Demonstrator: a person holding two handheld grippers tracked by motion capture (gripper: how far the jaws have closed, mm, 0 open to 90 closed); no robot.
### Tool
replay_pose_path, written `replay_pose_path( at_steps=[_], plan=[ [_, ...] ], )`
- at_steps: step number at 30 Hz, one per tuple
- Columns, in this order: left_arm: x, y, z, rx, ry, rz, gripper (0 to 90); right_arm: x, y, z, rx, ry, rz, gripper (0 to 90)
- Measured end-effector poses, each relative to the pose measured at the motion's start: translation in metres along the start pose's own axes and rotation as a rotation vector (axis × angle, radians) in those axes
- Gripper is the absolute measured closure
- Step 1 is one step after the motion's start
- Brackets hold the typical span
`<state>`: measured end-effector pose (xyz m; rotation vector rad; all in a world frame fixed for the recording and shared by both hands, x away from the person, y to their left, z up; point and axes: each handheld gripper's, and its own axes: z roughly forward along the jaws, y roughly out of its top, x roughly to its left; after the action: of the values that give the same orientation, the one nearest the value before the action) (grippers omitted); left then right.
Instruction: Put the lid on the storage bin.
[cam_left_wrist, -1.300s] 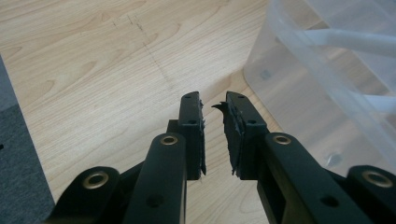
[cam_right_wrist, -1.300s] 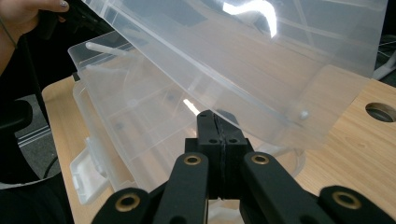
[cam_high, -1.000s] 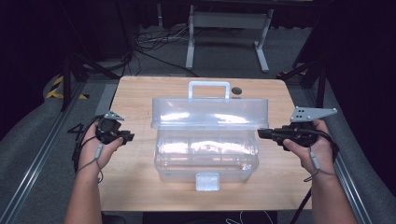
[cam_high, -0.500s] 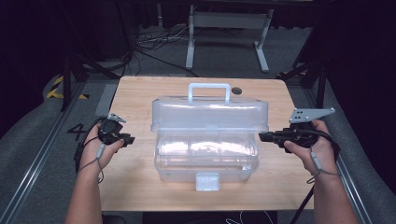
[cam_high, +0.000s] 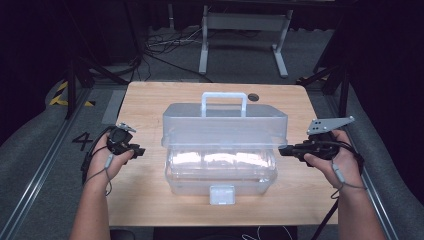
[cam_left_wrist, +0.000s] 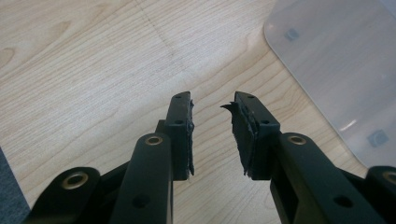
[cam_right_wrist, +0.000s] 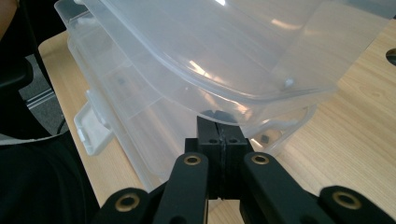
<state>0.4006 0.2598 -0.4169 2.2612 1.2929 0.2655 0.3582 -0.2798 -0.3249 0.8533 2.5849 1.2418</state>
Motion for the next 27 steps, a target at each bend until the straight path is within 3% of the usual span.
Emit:
replay_pose_path(
  at_steps=[15,27],
  plan=[
    [0.003,0.004,0.007,0.020,-0.004,-0.003,66.8,0.004,-0.004,0.003,0.061,0.001,-0.008,90.0],
    [0.004,0.004,0.012,0.040,-0.022,0.019,65.3,0.005,-0.007,0.004,0.104,0.013,-0.019,90.0]
  ],
)
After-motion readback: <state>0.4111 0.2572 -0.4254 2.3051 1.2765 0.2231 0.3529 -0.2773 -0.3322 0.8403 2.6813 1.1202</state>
